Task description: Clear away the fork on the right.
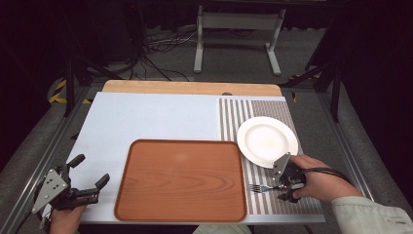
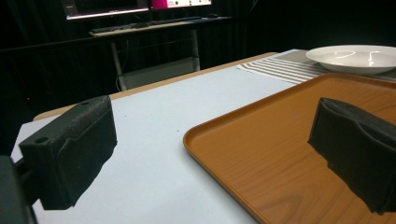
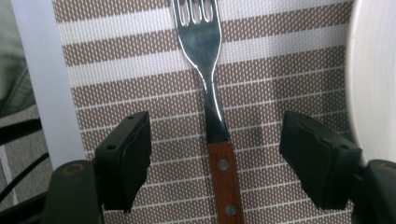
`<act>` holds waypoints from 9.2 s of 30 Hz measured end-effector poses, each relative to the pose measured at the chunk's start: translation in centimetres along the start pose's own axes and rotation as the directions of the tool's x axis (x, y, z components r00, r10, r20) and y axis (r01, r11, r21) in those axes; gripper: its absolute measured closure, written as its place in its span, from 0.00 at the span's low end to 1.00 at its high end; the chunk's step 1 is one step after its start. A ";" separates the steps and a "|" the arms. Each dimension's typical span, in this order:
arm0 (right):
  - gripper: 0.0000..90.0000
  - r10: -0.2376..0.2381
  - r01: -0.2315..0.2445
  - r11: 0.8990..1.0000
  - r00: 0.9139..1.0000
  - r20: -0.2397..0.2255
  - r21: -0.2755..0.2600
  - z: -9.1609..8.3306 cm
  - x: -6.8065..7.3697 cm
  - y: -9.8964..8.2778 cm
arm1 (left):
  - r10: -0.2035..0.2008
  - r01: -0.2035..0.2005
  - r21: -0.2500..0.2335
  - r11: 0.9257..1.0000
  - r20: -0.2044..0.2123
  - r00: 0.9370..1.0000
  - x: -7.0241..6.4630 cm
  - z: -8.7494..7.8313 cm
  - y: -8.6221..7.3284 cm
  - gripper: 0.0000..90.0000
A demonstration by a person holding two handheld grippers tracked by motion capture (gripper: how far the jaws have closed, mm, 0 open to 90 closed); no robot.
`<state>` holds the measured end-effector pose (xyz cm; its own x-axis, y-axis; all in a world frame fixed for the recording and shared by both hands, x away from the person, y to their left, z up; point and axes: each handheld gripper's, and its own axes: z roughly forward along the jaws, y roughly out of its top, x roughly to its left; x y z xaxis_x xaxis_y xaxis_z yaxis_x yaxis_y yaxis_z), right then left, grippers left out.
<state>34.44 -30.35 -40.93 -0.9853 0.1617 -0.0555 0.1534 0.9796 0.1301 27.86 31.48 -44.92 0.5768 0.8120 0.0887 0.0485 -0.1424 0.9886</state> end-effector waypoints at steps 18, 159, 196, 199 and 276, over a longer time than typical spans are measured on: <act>0.86 -0.138 0.146 0.981 0.988 -0.069 0.127 0.5 -0.8 0.4 | -0.002 0.002 0.004 1.000 0.014 1.000 0.0 0.1 0.0 0.02; 0.87 0.829 -0.836 0.544 0.548 -0.106 -0.074 0.9 0.0 16.6 | -0.004 0.004 -0.005 1.000 0.029 1.000 0.0 0.1 0.1 0.02; 0.83 0.836 -0.841 0.540 0.538 -0.107 -0.010 2.5 0.2 16.9 | 0.000 0.000 -0.002 1.000 0.030 1.000 0.0 0.1 0.1 0.02; 0.79 0.829 -0.836 0.548 0.546 -0.116 -0.023 2.3 0.1 16.9 | 0.001 0.000 -0.002 1.000 0.030 1.000 0.0 0.1 0.1 0.02; 1.00 0.451 -0.381 0.823 0.889 0.078 -0.420 5.1 -4.8 17.2 | 0.000 0.000 -0.003 1.000 0.033 0.999 0.0 0.1 0.0 0.02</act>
<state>42.15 -13.68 -43.51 -0.8007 0.5953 -0.0680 0.4702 0.6946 0.5445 27.98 31.38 -44.89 0.6033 0.7930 0.0850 0.0458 -0.1409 0.9890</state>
